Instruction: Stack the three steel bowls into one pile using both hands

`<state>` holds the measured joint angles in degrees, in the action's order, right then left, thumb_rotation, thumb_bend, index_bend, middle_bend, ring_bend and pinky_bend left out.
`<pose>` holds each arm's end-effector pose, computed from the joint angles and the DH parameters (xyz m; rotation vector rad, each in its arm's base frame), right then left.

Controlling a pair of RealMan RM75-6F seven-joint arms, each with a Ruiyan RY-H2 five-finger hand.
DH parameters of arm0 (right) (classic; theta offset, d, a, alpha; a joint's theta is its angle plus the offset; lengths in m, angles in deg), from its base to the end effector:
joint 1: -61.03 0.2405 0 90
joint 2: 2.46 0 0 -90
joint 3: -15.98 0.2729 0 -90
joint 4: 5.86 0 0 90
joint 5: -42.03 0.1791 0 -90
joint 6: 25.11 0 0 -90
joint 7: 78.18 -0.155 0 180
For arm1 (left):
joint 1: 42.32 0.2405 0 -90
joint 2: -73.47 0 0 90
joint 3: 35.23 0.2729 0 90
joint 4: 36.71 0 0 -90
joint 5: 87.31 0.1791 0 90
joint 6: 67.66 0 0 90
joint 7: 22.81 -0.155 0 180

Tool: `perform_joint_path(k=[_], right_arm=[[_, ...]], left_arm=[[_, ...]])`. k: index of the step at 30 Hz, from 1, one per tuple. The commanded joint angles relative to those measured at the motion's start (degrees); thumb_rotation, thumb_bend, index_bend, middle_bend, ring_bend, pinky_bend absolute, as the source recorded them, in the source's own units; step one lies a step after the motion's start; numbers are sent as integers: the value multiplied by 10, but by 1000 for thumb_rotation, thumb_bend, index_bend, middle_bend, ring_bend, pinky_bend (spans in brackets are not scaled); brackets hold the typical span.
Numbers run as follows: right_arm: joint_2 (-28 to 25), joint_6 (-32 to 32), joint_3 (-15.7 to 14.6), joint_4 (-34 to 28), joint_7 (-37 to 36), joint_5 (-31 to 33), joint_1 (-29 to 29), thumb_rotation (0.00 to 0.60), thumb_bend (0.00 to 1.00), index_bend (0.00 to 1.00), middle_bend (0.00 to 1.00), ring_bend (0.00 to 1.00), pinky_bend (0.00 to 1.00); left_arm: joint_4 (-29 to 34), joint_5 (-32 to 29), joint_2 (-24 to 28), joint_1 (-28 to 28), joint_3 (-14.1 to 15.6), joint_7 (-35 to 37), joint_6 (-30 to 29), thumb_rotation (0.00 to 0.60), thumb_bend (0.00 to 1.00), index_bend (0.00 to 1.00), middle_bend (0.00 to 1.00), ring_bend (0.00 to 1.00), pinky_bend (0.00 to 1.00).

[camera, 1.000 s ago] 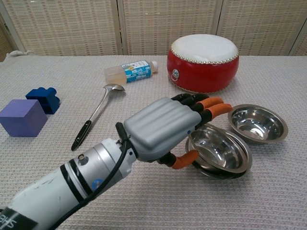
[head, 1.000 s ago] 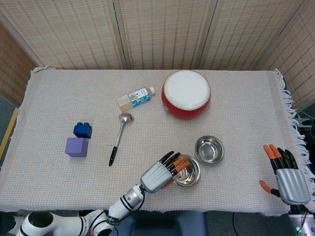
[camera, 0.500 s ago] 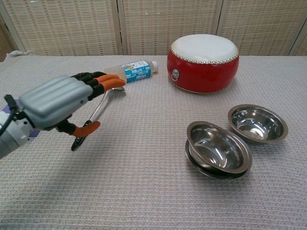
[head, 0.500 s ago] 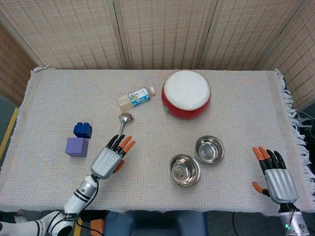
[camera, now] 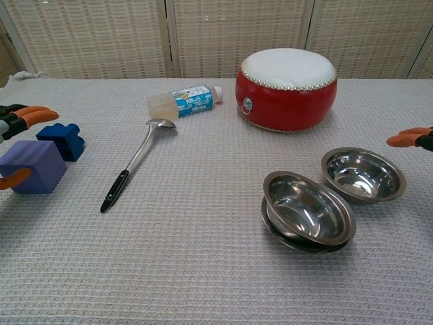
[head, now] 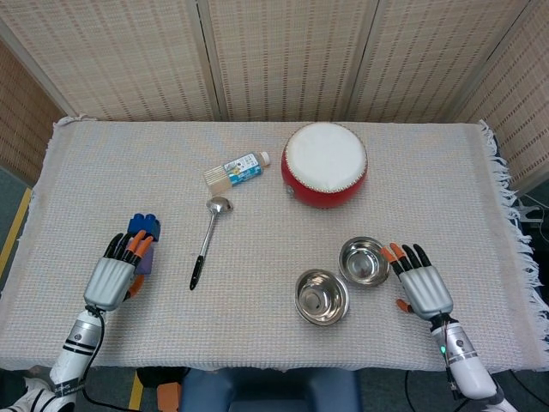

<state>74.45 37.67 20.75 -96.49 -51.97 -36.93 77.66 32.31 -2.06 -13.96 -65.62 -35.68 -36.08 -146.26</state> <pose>-0.2839 -0.2472 0.0757 1.7780 -0.8369 0.6181 -0.2774 0.2860 0.0667 -1.6908 -0.5929 -0.8632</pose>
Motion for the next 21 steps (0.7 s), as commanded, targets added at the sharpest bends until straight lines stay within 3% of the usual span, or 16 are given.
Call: perform_joint_path(k=[1, 5, 10, 12, 15, 21], right_arm=[[42, -33, 12, 40, 19, 26, 30, 600, 119, 249, 0, 0, 0], [91, -35, 14, 94, 10, 17, 51, 600, 170, 346, 0, 0, 0], [147, 47, 3, 170, -40, -57, 48, 600, 345, 647, 93, 0, 102], [156, 72, -2, 187, -54, -75, 45, 600, 385, 705, 122, 1, 121], [162, 110, -11, 197, -79, -106, 40, 600, 401, 772, 162, 27, 162], [159, 190, -38, 173, -127, -190, 36, 600, 403, 788, 191, 51, 196]], left_arm=[[-3, 5, 3, 4, -1, 1, -5, 600, 400, 0, 0, 0, 83], [-4, 8, 7, 10, -1, 3, -8, 600, 401, 0, 0, 0, 83], [1, 12, 14, 14, -3, 4, -11, 600, 412, 0, 0, 0, 83], [2, 14, 16, 15, -4, 4, -12, 600, 412, 0, 0, 0, 83], [1, 12, 16, 18, -7, 3, -11, 600, 412, 0, 0, 0, 83], [1, 12, 14, 23, -12, 1, -14, 600, 412, 0, 0, 0, 83]])
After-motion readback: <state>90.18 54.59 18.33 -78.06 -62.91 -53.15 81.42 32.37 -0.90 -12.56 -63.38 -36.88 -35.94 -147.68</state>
